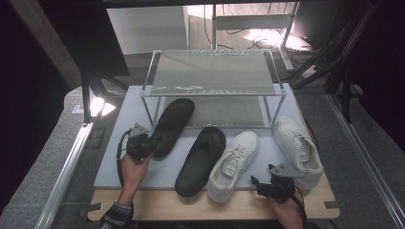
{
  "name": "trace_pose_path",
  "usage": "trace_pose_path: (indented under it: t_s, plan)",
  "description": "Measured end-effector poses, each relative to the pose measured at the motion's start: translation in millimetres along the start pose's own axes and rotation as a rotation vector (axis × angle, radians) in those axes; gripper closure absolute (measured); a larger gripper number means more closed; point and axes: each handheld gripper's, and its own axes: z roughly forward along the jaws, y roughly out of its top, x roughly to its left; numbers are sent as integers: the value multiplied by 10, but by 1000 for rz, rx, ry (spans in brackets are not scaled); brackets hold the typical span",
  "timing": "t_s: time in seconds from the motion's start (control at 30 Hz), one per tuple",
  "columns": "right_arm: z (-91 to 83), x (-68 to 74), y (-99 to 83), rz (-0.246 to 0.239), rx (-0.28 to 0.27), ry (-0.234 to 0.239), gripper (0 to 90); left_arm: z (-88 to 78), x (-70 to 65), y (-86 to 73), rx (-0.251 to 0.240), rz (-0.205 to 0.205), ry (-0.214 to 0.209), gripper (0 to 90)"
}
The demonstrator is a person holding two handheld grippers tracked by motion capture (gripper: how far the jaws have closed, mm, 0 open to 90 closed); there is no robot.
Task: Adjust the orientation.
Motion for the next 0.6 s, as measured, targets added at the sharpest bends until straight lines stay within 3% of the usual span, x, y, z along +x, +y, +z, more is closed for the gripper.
trace_pose_path:
  t_s: [0.17, 0.4, 0.6]
  plan:
    - [0, 0, 0, 0, 0, 0, 162, -113, 13, -213, 26, 7, 9, 896]
    - [0, 1, 0, 0, 0, 0, 162, -221, 46, -522, 53, -16, 10, 898]
    - [0, 1, 0, 0, 0, 0, 162, -257, 44, -674, 59, -30, 4, 898]
